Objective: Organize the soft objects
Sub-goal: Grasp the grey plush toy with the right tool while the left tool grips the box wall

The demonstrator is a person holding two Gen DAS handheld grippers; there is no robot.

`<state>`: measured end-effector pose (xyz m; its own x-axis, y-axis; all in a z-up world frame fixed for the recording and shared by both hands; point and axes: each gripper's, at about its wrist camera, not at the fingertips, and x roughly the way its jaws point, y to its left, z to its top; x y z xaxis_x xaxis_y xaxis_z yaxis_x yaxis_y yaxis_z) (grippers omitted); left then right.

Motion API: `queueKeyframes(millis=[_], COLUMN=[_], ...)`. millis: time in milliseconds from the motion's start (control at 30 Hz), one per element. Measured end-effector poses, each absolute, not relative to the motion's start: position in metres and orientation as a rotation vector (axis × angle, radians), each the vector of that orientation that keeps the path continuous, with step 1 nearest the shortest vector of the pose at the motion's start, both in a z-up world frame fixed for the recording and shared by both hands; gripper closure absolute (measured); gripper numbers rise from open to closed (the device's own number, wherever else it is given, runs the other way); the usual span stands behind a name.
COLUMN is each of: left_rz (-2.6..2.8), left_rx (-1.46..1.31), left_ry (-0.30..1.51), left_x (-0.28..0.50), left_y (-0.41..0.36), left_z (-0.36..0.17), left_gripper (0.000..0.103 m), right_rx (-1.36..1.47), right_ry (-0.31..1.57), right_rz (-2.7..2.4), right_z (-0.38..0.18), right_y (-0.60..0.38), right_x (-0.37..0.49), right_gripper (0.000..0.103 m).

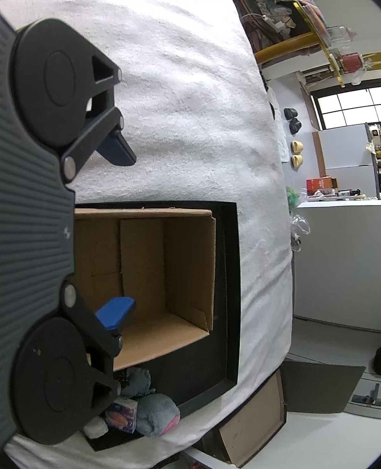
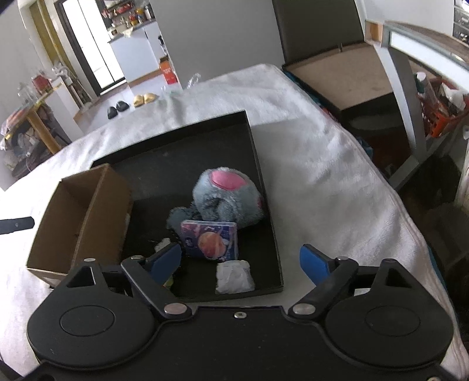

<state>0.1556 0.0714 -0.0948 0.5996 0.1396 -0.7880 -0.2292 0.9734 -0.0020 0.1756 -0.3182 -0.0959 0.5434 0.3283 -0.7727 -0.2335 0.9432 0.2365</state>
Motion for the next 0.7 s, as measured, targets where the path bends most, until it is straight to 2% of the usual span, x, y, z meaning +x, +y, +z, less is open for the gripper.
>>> queueKeyframes(millis=[167, 700], left_rz=[0.222, 0.282], left_rx=[-0.115, -0.161], left_ry=[0.935, 1.054], left_x=[0.171, 0.206], left_y=[0.073, 0.083], left_z=[-0.104, -0.134], left_gripper=[0.020, 0.069], right_rx=[0.139, 0.064], right_ry=[1.006, 1.065], right_rz=[0.356, 0.423], right_z=[-0.109, -0.142], right_y=[-0.317, -0.287], right_x=[0.198, 0.269], right_gripper=[0.029, 0.029])
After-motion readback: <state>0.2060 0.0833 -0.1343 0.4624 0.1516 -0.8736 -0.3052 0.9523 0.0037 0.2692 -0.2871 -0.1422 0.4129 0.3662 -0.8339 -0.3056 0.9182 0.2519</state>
